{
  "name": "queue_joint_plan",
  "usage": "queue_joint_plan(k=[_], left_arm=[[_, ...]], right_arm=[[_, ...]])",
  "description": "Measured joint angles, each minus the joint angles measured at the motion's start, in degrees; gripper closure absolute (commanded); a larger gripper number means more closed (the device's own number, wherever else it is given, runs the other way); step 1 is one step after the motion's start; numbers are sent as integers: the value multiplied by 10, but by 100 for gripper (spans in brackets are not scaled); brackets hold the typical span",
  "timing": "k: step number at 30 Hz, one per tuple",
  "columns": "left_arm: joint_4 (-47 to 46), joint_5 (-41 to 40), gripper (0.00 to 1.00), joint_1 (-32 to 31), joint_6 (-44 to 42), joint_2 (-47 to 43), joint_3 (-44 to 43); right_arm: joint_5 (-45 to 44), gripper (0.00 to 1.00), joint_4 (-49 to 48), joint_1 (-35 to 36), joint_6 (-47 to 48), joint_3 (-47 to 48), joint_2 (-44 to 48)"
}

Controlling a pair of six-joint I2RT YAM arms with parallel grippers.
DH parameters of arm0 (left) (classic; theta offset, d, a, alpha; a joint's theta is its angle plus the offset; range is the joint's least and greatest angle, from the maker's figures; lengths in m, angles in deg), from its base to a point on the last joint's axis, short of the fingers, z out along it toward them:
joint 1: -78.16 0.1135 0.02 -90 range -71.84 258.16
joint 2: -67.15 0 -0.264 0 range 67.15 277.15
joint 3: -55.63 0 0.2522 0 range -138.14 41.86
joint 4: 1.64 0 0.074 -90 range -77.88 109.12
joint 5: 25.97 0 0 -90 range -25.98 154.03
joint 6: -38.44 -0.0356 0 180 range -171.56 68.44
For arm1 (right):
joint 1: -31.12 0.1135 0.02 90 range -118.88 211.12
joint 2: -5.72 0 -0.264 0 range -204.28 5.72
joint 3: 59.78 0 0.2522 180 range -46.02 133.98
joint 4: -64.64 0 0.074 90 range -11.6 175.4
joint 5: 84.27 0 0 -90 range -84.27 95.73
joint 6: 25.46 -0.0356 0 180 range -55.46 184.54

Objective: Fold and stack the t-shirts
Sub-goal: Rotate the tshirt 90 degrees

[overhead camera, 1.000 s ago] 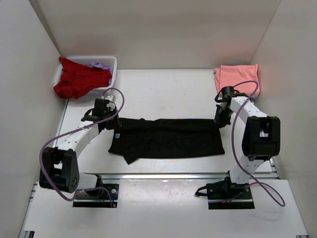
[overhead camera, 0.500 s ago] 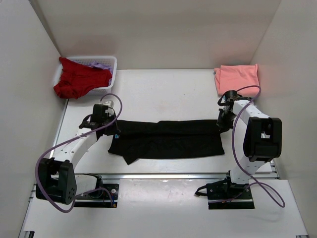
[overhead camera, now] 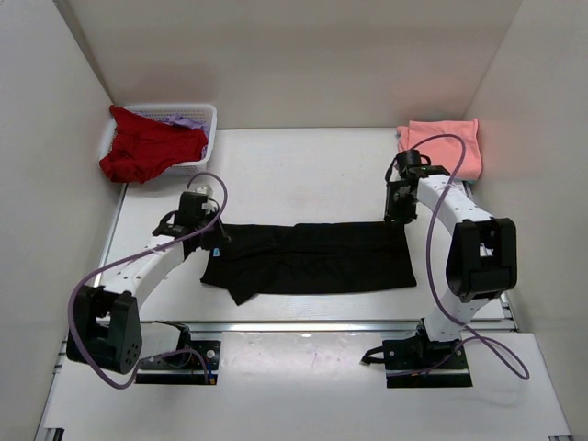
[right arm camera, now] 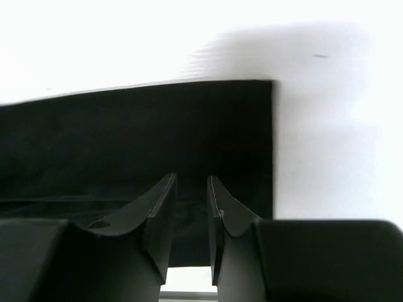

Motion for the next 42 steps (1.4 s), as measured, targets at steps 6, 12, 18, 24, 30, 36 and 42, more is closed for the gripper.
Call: queue_joint_plan(k=[6, 12, 18, 24, 30, 36, 42], left_arm=[[-31, -9, 85, -54, 83, 80, 56], [-49, -17, 91, -90, 130, 199, -31], [-62, -16, 95, -92, 146, 346, -195], [4, 3, 98, -76, 114, 534, -474], [133, -3, 99, -75, 47, 730, -821], [215, 28, 100, -78, 22, 877, -1083], [184, 51, 81, -69, 24, 863, -1049]], right_arm=[[25, 76, -30, 34, 4, -6, -55], [35, 75, -57, 35, -31, -61, -70], [33, 74, -97, 50, -106, -122, -23], [71, 75, -118, 153, -211, -216, 55], [117, 76, -181, 269, -317, -279, 94], [147, 77, -272, 351, -380, -281, 65], [164, 72, -295, 390, -380, -208, -8]])
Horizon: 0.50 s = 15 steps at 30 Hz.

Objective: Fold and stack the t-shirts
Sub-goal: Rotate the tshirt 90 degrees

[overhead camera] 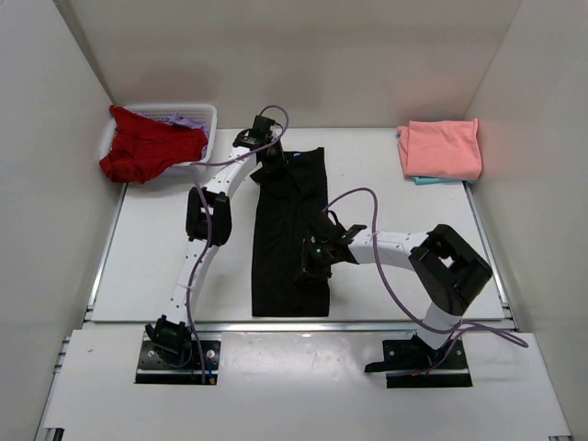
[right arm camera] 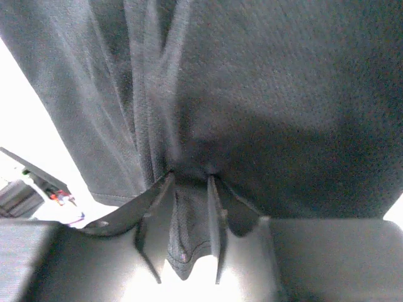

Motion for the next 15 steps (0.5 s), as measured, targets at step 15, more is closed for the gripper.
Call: queue_joint_plan(k=[15], left_arm=[[-11, 31, 47, -2, -75, -477, 495]], right_arm=[[-126, 39, 213, -88, 203, 153, 138]])
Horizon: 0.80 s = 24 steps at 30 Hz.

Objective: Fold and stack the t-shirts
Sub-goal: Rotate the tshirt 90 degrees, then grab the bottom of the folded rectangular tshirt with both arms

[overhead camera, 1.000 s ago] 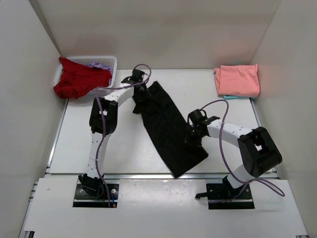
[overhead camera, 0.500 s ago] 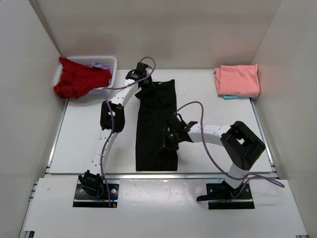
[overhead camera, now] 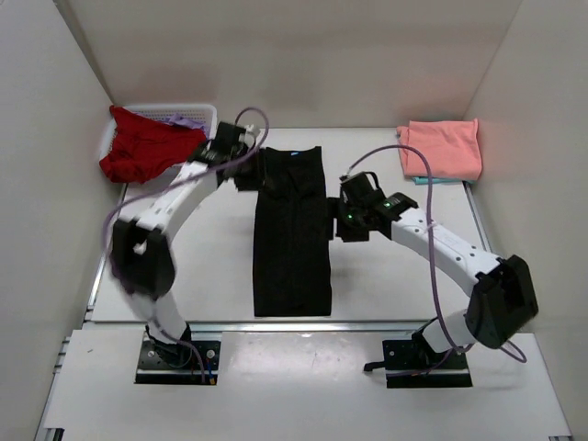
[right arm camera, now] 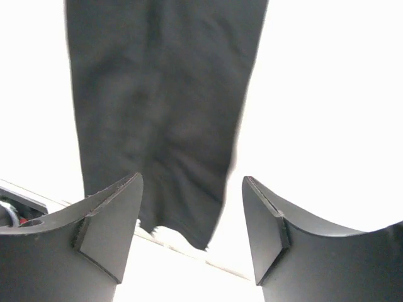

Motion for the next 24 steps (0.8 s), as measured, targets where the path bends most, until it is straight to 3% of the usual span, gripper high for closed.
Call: queue_joint_plan(k=[5, 8, 12, 24], left_arm=[[-53, 5, 46, -49, 7, -340, 358], [-46, 0, 46, -74, 28, -447, 513], [-49, 0, 46, -102, 75, -517, 658], [-144, 14, 46, -131, 140, -563, 750]], right_arm=[[11, 40, 34, -5, -1, -115, 68], [30, 41, 41, 13, -16, -185, 90], [50, 45, 25, 38, -52, -257, 107], [97, 47, -86, 103, -150, -298, 59]])
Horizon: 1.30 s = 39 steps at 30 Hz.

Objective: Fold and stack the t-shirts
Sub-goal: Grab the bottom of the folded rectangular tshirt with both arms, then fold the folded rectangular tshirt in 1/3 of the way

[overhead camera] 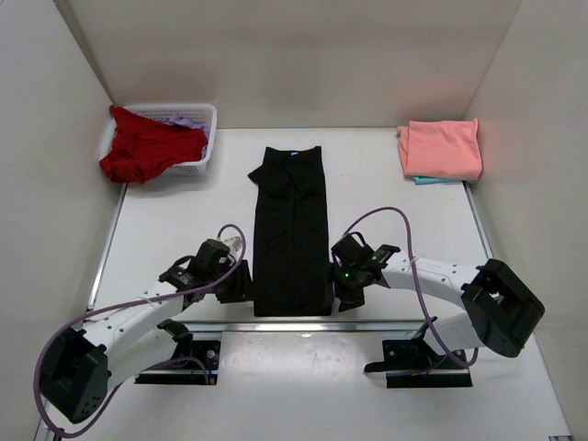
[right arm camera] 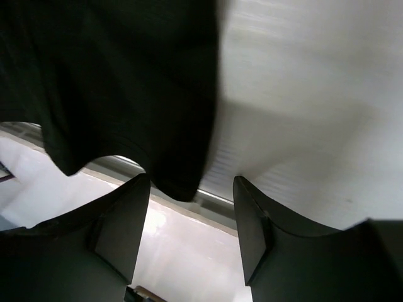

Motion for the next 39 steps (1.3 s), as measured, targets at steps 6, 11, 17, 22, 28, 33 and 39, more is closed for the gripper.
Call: queue_joint_plan(k=[6, 11, 17, 22, 28, 33, 39], left_arm=[[-18, 2, 61, -19, -2, 49, 1], [-24, 6, 100, -30, -15, 98, 0], [-6, 21, 100, -23, -35, 69, 16], [35, 34, 100, -17, -38, 24, 26], [85, 63, 100, 21, -42, 21, -31], [87, 61, 100, 56, -52, 77, -145], [55, 59, 100, 100, -53, 194, -254]], right_arm=[[19, 56, -30, 19, -18, 27, -45], [18, 100, -38, 36, -24, 38, -75], [21, 100, -32, 37, -38, 20, -58], [43, 100, -14, 28, -36, 8, -40], [83, 100, 47, -8, 0, 50, -38], [112, 100, 103, -80, 59, 164, -61], [132, 100, 171, -174, 158, 323, -174]])
